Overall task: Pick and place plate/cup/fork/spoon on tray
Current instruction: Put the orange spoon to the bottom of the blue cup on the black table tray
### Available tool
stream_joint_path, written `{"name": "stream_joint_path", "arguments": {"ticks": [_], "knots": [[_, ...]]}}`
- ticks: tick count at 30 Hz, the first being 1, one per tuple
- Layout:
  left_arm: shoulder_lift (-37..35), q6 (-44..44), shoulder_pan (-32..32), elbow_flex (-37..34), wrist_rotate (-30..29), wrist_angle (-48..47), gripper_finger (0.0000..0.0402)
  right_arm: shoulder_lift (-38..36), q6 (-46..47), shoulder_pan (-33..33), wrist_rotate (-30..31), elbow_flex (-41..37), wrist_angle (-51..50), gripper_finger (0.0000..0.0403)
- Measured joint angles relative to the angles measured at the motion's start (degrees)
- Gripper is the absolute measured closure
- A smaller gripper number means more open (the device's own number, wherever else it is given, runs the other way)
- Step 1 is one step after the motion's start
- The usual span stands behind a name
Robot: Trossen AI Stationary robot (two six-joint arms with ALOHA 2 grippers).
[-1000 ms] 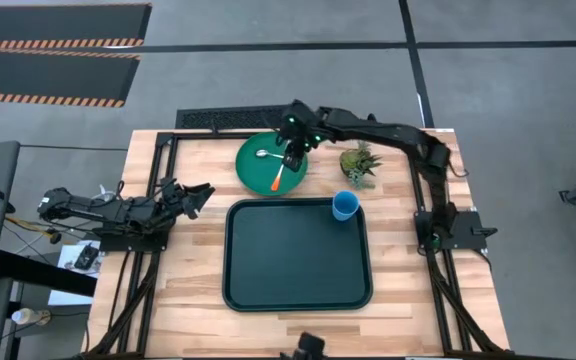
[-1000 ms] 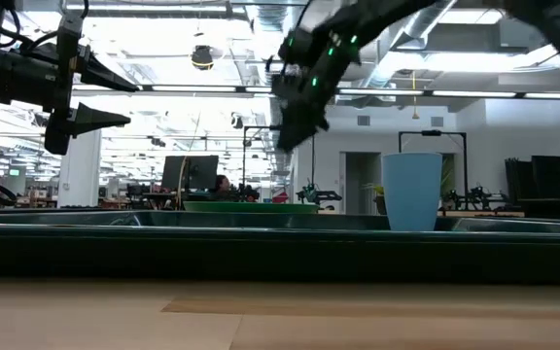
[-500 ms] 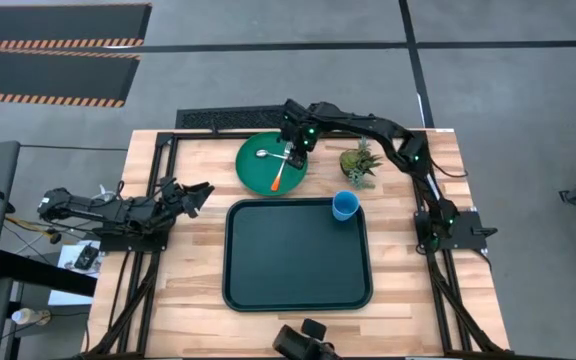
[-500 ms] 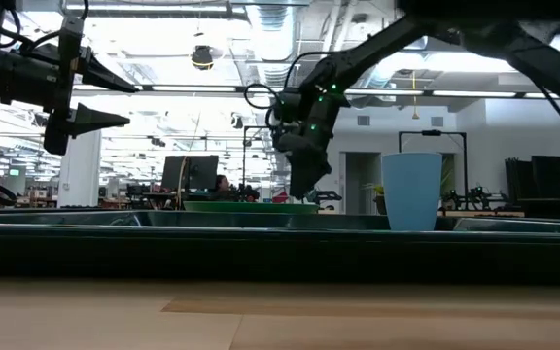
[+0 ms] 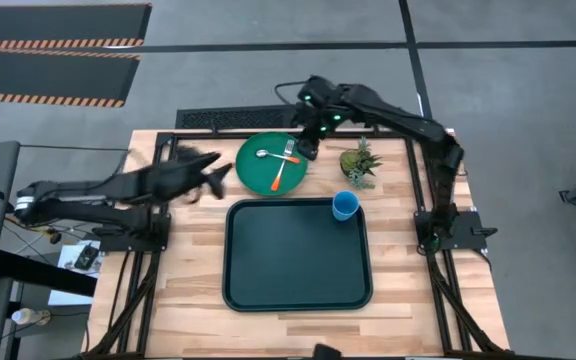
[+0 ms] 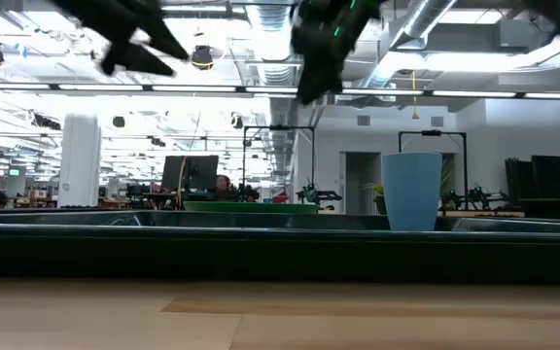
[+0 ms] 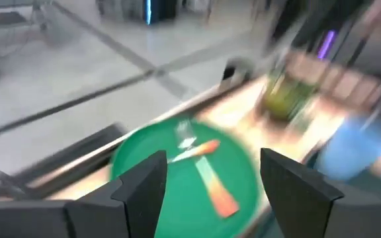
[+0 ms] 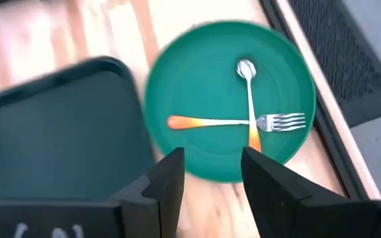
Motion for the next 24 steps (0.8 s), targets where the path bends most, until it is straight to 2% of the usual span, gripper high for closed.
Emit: {"name": "stream_joint_path", "arguments": {"ticks": [3,9,11,15,19,24], "knots": [[12.4,10.7,6.9,6.3,8.3,-1.6,0.017,-4.9,1.0,1.8,1.3,0.0,-2.5,0.0232],[31.4,28.8,19.4,16.7,35.3,-1.9,0.017,-13.4,2.3,5.7,4.2,0.0,-6.6,0.0232],[36.5,34.6,22.0,20.6,39.5,-2.4,0.017,-15.3,2.5,7.1,5.0,0.0,-7.1,0.0233],[46.8,45.3,25.6,29.7,39.6,-8.9,0.017,-18.1,2.5,9.6,7.2,0.0,-7.5,0.0235],[56.5,51.4,28.3,38.6,40.9,-16.9,0.017,-19.3,2.4,11.0,7.6,-0.1,-8.6,0.0235],[64.3,57.6,29.3,45.6,34.8,-21.0,0.0171,-19.4,2.3,11.8,7.8,-0.1,-11.7,0.0237]]}}
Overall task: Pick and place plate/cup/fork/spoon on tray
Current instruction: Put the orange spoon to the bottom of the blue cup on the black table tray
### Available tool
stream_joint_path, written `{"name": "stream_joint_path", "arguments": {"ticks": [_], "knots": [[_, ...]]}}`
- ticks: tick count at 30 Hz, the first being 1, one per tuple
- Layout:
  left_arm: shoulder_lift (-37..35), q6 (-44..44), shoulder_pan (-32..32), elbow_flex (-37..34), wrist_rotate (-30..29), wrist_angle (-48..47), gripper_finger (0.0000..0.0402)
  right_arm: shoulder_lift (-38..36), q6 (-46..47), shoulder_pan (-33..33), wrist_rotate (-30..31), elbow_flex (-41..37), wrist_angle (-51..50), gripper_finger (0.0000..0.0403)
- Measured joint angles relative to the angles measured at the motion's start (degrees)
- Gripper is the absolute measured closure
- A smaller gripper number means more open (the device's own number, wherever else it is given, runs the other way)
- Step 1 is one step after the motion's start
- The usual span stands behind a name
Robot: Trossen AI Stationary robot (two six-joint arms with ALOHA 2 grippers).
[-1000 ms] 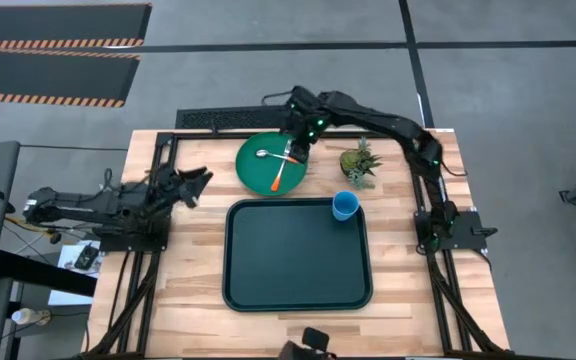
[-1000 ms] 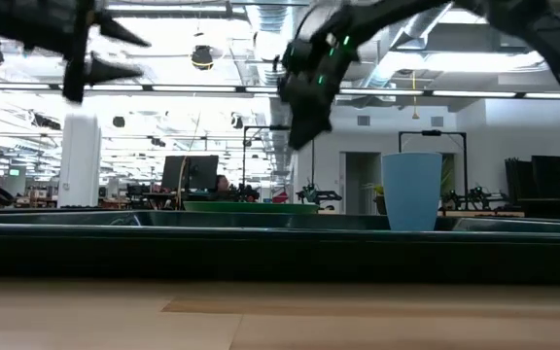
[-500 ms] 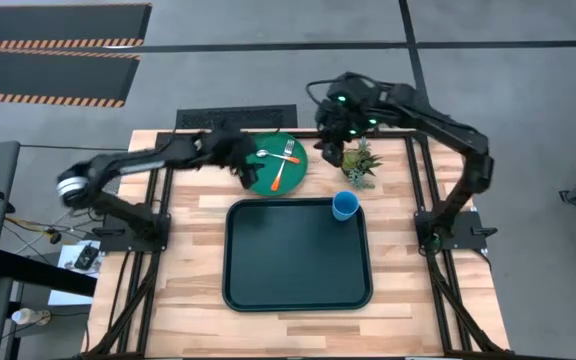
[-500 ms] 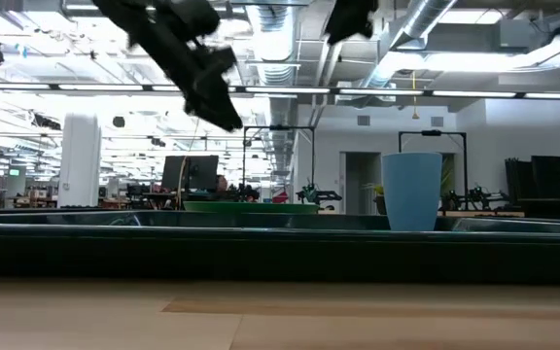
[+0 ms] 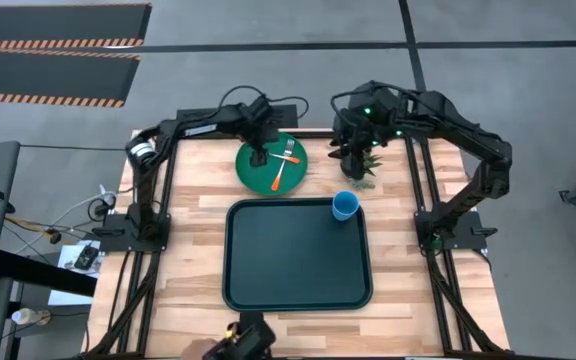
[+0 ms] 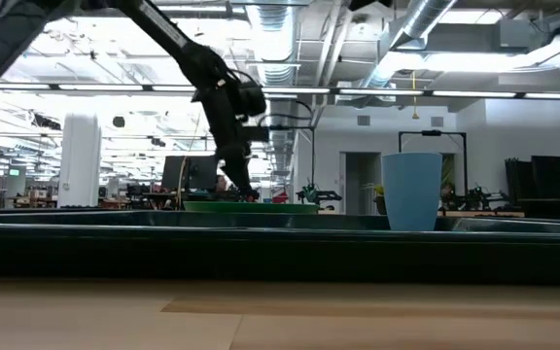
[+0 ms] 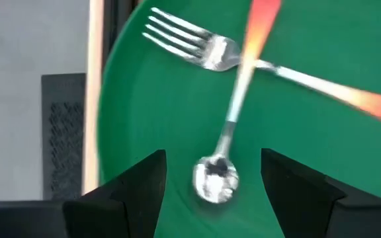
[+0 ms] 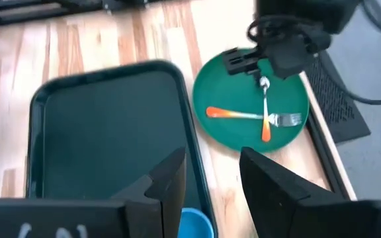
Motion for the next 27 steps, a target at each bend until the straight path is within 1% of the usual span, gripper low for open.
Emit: {"name": "stream_joint_path", "arguments": {"ticks": [6,10,14,17,19,21,27], "knots": [[4.1,4.6,0.0,3.4,1.8,-0.6,0.0171,1.0,-0.3,0.2,0.5,-0.2,-2.3,0.0236],[5.8,6.9,-0.1,3.3,1.6,-0.7,0.0172,1.4,-0.6,0.2,0.6,-1.3,-2.3,0.0239],[7.6,7.0,-0.1,3.3,0.3,-0.9,0.0172,1.3,-1.4,0.2,0.6,-2.1,-2.4,0.0238],[7.7,7.4,-0.1,3.3,0.3,-1.2,0.0185,1.3,-1.4,0.2,0.6,-2.1,-1.8,0.0239],[7.7,7.7,-0.2,3.3,0.3,-1.3,0.0206,1.3,-1.4,0.2,0.6,-2.1,-1.4,0.0241],[7.8,7.6,-0.2,3.6,0.2,-2.1,0.0236,1.3,-1.3,0.2,0.6,-2.1,-1.4,0.0242],[7.8,7.5,-0.2,3.8,-0.2,-2.7,0.0355,1.3,-1.3,0.2,0.6,-2.1,-1.2,0.0244]]}}
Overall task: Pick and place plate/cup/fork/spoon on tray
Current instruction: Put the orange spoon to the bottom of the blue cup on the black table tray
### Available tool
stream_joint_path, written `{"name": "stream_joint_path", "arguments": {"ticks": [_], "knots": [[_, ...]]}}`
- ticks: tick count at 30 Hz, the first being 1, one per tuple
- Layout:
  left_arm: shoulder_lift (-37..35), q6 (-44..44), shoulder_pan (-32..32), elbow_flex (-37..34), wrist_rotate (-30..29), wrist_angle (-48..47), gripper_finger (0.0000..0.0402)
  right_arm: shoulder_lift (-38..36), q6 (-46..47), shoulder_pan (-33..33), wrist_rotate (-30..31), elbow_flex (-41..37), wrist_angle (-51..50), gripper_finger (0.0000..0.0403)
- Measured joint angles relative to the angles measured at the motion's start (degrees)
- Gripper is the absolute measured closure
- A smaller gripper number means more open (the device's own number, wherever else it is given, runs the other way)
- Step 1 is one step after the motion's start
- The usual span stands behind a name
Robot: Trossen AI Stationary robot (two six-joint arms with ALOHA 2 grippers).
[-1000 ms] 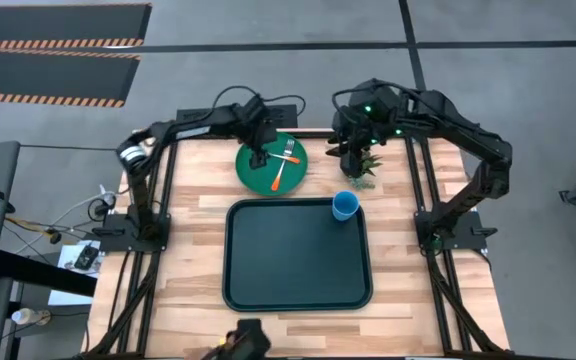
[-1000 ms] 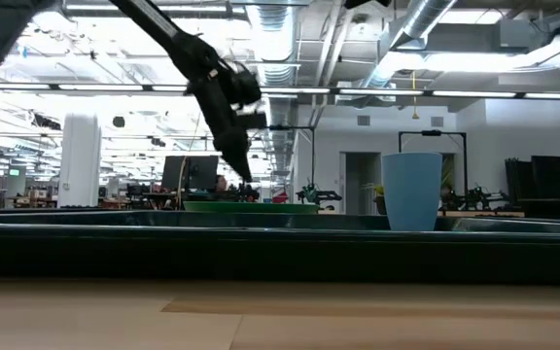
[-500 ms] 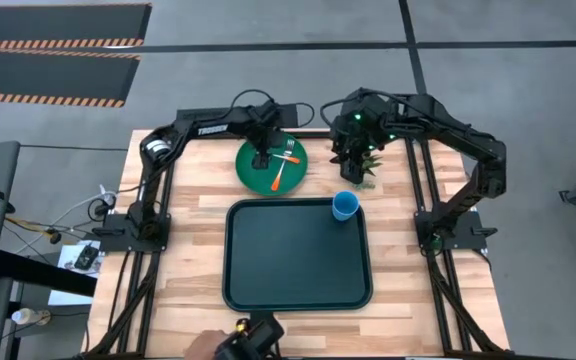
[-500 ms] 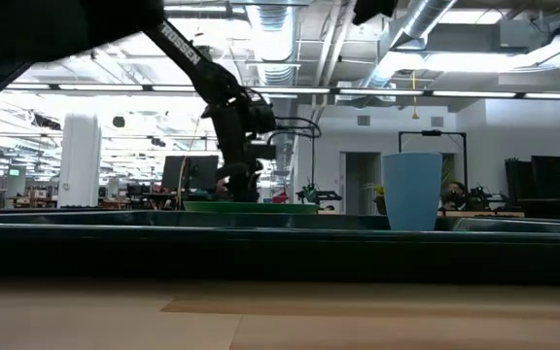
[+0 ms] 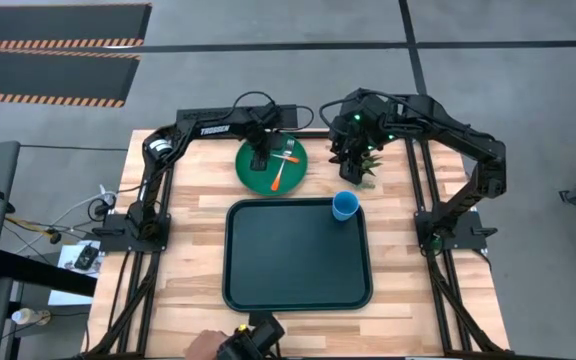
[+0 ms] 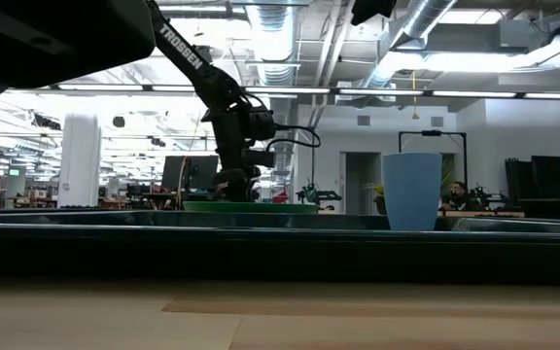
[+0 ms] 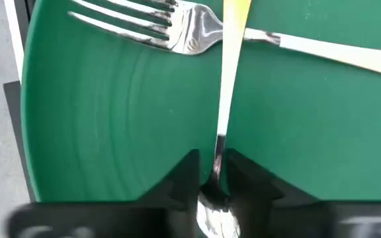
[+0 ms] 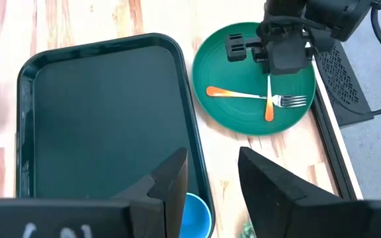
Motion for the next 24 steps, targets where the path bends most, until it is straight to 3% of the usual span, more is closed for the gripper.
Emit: {"name": "stream_joint_path", "arguments": {"ticks": [3,13,18,24], "knots": [[0.0,-0.2,-0.1,0.0,-0.1,-0.4,0.0392,0.0,0.3,0.0,0.0,0.0,0.0,0.0244],[-0.6,-2.0,-1.4,0.0,-4.2,-2.7,0.0398,0.0,1.6,0.0,0.0,0.0,0.0,0.0244],[-4.9,-4.6,-2.1,0.0,-5.7,-3.1,0.04,-0.2,2.2,0.0,0.0,0.0,-0.1,0.0244],[-14.8,-13.3,-1.6,0.0,2.1,-2.2,0.0401,-2.2,4.9,0.8,0.0,0.0,-0.7,0.0244]]}}
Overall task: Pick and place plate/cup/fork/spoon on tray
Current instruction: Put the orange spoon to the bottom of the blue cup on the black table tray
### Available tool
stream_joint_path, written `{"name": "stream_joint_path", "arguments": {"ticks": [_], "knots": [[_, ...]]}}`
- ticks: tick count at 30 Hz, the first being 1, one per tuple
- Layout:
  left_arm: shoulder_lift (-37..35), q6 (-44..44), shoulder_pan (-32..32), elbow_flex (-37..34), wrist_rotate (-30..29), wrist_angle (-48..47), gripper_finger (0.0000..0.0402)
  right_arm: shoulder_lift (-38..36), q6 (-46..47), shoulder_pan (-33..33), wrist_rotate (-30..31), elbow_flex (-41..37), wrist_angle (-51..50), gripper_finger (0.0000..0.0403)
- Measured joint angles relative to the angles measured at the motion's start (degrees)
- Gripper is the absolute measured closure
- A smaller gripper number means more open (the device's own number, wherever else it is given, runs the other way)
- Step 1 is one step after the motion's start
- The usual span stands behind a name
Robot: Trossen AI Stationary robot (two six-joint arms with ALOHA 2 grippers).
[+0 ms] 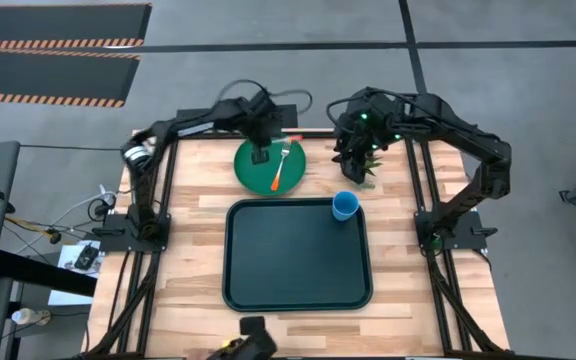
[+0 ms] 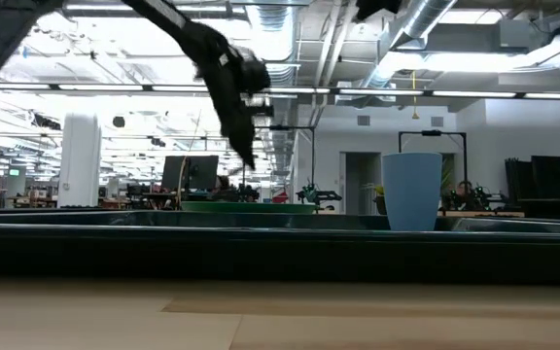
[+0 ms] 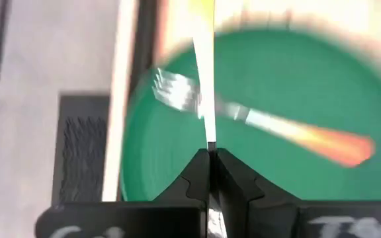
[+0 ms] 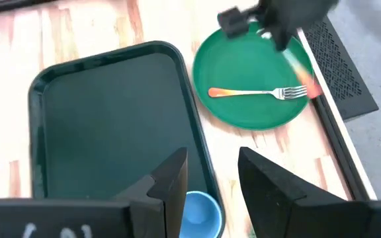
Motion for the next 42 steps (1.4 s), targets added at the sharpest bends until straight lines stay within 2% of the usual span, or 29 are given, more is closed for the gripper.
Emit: {"name": "stream_joint_path", "arguments": {"ticks": [4,7,9,11,14,18,22,26,31,36,39,42], "knots": [[-9.1,-7.9,1.3,-0.2,9.9,4.5,0.0401,-2.8,3.5,2.6,0.0,0.0,-0.6,0.0244],[-17.8,-15.7,2.5,-2.6,19.5,15.2,0.0401,-5.2,7.9,5.4,2.2,0.0,-0.2,0.0244],[-24.2,-21.5,2.7,-6.0,23.4,25.8,0.0401,-6.7,11.9,8.0,7.9,0.1,-0.1,0.0244],[-30.6,-26.5,1.7,-11.3,24.8,38.0,0.0401,-7.9,15.9,11.0,16.2,0.1,-0.1,0.0244],[-38.8,-32.0,-1.5,-21.1,23.4,56.3,0.0401,-8.7,21.9,15.0,28.2,0.1,0.0,0.0244],[-46.0,-35.3,-7.5,-34.2,18.8,74.3,0.0401,-8.2,27.9,18.7,37.7,0.1,1.5,0.0244],[-48.1,-35.5,-14.6,-43.3,15.6,86.6,0.0401,-5.1,28.7,20.9,41.4,0.1,5.1,0.0244],[-47.6,-34.2,-21.4,-47.8,11.2,96.0,0.0401,-1.0,29.0,21.3,41.9,0.0,7.1,0.0244],[-47.2,-30.7,-27.6,-48.3,8.3,98.0,0.0401,-0.2,29.6,20.8,40.6,-0.1,3.6,0.0244],[-47.5,-29.2,-30.4,-48.3,7.5,98.1,0.0401,-10.0,37.2,22.9,43.2,0.0,-7.4,0.0244],[-47.5,-28.9,-30.8,-48.3,6.8,98.0,0.0401,-17.5,45.2,26.5,49.8,-0.5,-13.9,0.0244],[-47.2,-28.4,-30.9,-48.3,6.4,98.3,0.0401,-25.3,53.2,32.2,60.9,-8.5,-12.6,0.0244]]}}
